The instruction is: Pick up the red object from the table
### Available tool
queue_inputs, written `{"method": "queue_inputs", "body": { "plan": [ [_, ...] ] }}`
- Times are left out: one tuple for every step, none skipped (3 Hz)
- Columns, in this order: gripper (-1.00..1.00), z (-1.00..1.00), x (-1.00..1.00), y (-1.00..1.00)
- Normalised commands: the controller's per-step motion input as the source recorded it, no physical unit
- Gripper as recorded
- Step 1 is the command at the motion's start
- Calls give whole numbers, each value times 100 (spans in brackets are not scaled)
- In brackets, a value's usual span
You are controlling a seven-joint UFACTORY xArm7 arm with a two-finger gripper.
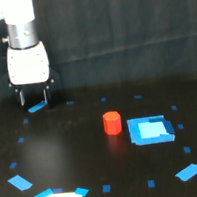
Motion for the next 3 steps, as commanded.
{"method": "queue_inputs", "body": {
  "plan": [
    [100, -33, 32, -7],
    [94, -21, 100, -32],
    [100, 10, 74, -36]
  ]
}}
